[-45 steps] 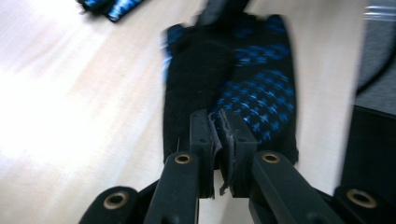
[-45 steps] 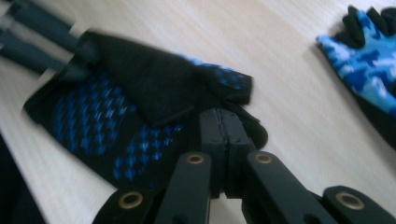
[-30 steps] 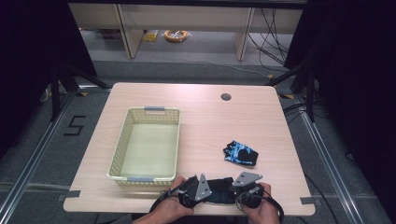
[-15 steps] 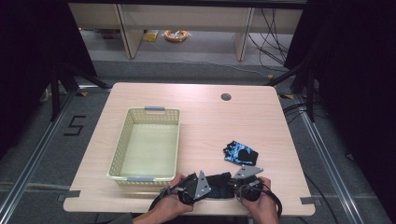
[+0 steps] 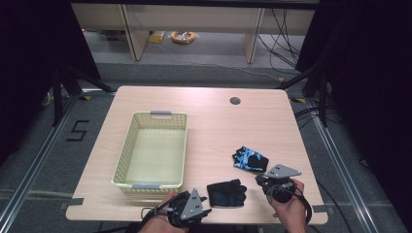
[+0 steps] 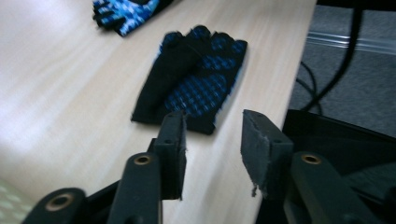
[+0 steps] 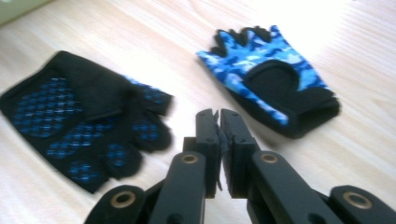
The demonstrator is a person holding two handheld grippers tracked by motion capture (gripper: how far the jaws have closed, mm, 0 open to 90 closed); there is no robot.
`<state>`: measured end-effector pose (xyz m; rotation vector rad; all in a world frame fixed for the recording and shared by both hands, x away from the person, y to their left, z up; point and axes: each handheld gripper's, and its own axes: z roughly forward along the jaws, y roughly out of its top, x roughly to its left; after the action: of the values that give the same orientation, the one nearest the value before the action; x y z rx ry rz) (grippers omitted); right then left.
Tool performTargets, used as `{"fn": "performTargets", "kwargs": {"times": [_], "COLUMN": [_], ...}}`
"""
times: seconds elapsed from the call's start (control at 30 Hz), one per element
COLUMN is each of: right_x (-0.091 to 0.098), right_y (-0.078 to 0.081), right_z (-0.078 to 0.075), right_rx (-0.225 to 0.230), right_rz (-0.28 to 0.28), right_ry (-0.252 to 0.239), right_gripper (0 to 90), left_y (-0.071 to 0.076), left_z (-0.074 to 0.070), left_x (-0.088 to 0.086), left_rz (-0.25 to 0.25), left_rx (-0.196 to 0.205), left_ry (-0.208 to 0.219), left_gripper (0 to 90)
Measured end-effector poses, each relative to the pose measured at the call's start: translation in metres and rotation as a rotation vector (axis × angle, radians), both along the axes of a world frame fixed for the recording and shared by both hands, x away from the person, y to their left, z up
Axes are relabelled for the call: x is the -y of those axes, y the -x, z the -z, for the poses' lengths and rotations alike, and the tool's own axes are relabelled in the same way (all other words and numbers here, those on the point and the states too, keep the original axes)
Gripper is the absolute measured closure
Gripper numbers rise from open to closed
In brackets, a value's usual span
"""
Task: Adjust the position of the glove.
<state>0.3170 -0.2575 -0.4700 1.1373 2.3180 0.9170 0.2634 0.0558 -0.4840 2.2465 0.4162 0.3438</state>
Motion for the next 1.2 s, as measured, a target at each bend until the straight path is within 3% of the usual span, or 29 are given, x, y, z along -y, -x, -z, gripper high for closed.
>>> {"fn": "performTargets", "kwargs": {"times": [0.17,0.23,0.37,0.43,0.5,0.53,0.63,0.7,0.77,0.8,0.93,0.97,1.03,1.1,1.2], "right_x": [0.008,0.013,0.02,0.022,0.024,0.026,0.027,0.028,0.03,0.031,0.032,0.034,0.032,0.03,0.026], "right_y": [-0.012,-0.023,-0.045,-0.057,-0.07,-0.077,-0.092,-0.099,-0.107,-0.109,-0.11,-0.111,-0.107,-0.103,-0.092], "right_z": [-0.002,-0.003,-0.004,-0.004,-0.003,-0.001,0.005,0.01,0.017,0.019,0.022,0.023,0.023,0.025,0.022], "right_rx": [0.007,0.031,0.027,0.032,0.022,0.04,0.015,-0.029,-0.033,-0.038,-0.073,-0.063,-0.087,-0.085,-0.113], "right_rz": [0.021,0.037,0.082,0.092,0.113,0.108,0.13,0.149,0.141,0.147,0.155,0.139,0.149,0.124,0.121], "right_ry": [0.026,0.041,0.05,0.071,0.091,0.102,0.091,0.083,0.105,0.108,0.104,0.117,0.099,0.111,0.103], "right_gripper": [90.0,90.0,90.0,90.0,90.0,90.0,90.0,90.0,90.0,90.0,90.0,90.0,90.0,90.0,90.0], "left_y": [0.006,0.007,0.012,0.011,0.011,0.011,0.013,0.015,0.015,0.016,0.015,0.015,0.016,0.017,0.017], "left_z": [0.004,0.005,0.01,0.011,0.014,0.016,0.019,0.02,0.019,0.019,0.018,0.018,0.018,0.019,0.018], "left_x": [-0.017,-0.024,-0.038,-0.045,-0.05,-0.053,-0.058,-0.061,-0.064,-0.065,-0.067,-0.067,-0.067,-0.065,-0.066], "left_rz": [-0.021,-0.023,-0.047,-0.053,-0.072,-0.076,-0.081,-0.082,-0.075,-0.097,-0.103,-0.103,-0.103,-0.105,-0.096], "left_rx": [-0.071,-0.076,-0.105,-0.097,-0.116,-0.131,-0.145,-0.159,-0.146,-0.154,-0.158,-0.158,-0.152,-0.16,-0.156], "left_ry": [0.034,0.022,0.044,0.014,0.001,0.001,-0.009,0.0,0.002,-0.006,0.004,0.004,0.001,0.021,-0.004], "left_gripper": [48.9,46.1,43.6,41.6,36.5,35.0,32.6,31.2,30.6,30.5,30.3,30.3,30.3,30.4,30.4]}}
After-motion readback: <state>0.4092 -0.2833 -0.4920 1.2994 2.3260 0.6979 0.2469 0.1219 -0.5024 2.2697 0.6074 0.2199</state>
